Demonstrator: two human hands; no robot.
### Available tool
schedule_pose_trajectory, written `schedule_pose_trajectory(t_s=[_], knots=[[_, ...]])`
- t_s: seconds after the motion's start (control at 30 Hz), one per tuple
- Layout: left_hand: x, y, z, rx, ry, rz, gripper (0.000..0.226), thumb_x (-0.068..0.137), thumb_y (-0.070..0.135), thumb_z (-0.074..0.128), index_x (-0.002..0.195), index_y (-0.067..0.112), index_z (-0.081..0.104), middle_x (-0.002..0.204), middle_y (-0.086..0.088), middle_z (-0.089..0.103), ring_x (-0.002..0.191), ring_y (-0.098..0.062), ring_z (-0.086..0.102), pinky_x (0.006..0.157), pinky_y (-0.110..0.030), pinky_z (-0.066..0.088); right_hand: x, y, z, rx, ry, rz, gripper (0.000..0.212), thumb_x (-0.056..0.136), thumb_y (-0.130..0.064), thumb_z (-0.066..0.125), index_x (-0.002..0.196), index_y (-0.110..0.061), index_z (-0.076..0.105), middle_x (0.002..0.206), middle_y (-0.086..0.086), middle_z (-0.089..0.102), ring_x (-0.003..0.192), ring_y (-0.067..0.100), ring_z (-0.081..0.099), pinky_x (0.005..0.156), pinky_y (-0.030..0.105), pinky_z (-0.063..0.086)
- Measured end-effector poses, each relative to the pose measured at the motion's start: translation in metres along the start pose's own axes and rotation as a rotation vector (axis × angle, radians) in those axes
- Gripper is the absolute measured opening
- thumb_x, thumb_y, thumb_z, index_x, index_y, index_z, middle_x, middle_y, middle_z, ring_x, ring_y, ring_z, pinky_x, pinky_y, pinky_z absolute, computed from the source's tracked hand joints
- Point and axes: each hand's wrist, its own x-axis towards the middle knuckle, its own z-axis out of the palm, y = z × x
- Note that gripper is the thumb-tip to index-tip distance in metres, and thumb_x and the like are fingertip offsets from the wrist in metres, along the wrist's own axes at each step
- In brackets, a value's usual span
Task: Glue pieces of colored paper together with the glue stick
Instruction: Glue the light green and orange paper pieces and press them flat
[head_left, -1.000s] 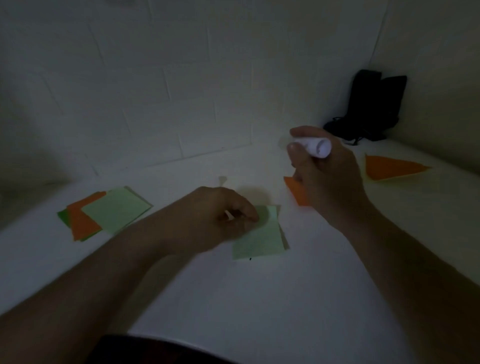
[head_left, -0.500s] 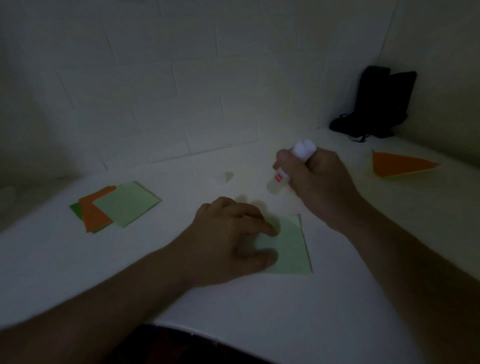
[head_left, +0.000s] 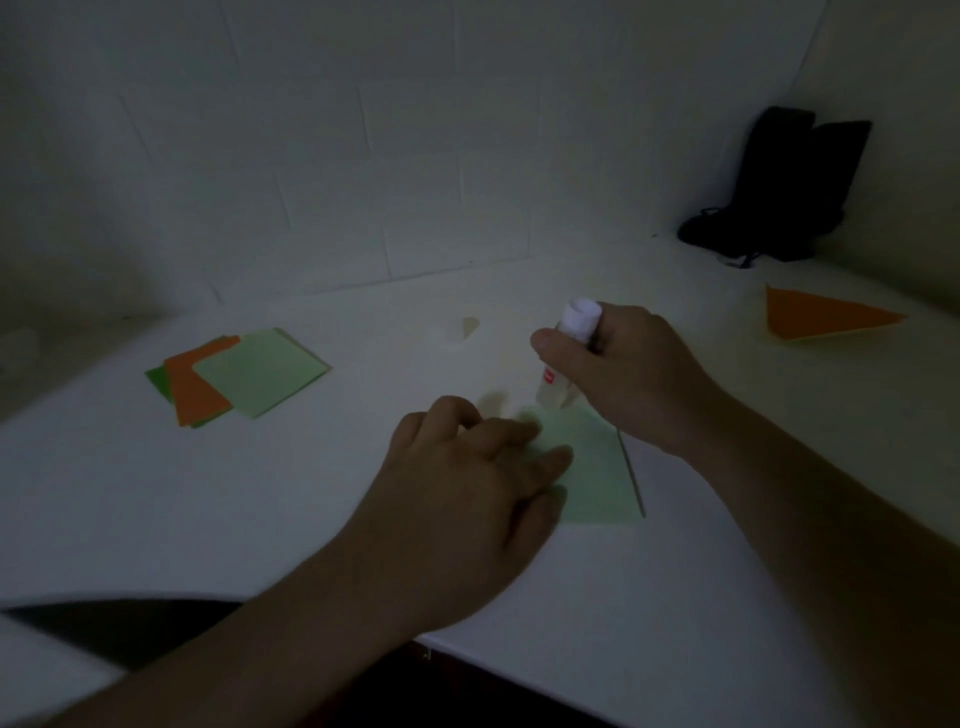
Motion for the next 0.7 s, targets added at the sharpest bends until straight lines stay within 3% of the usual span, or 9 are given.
schedule_pose_trajectory(t_s=[0.23, 0.4, 0.7], knots=[[-0.001, 0.002, -0.001, 0.012, 0.006, -0.011, 0.044, 0.103, 0.057, 0.034, 0.14, 0.05, 0.055, 0.142, 0.015, 0.059, 0.108, -0.023, 0.049, 0.083, -0.038, 0.039, -0.004, -0.006, 0.0, -0.038, -0.062, -0.035, 0.042, 0.101, -0.044, 0.058, 0.075, -0.011, 0.064, 0.064, 0.006, 0.063, 0.061, 0.006, 0.058, 0.058, 0.012, 0.04], [-0.001, 0.002, 0.0, 0.01, 0.017, 0.009, 0.043, 0.103, 0.054, 0.036, 0.139, 0.047, 0.058, 0.139, 0.013, 0.061, 0.102, -0.023, 0.051, 0.081, -0.041, 0.043, -0.001, -0.001, 0.01, 0.005, -0.134, -0.011, 0.038, 0.099, -0.048, 0.059, 0.073, -0.02, 0.065, 0.068, -0.004, 0.067, 0.065, 0.005, 0.063, 0.06, 0.022, 0.042], [0.0, 0.001, 0.002, -0.011, 0.027, 0.028, 0.043, 0.103, 0.054, 0.037, 0.139, 0.046, 0.059, 0.143, 0.013, 0.06, 0.103, -0.022, 0.05, 0.078, -0.038, 0.042, 0.004, 0.0, 0.019, 0.007, -0.141, -0.032, 0.037, 0.096, -0.054, 0.06, 0.076, -0.024, 0.066, 0.071, -0.004, 0.07, 0.067, 0.005, 0.065, 0.071, 0.034, 0.055]])
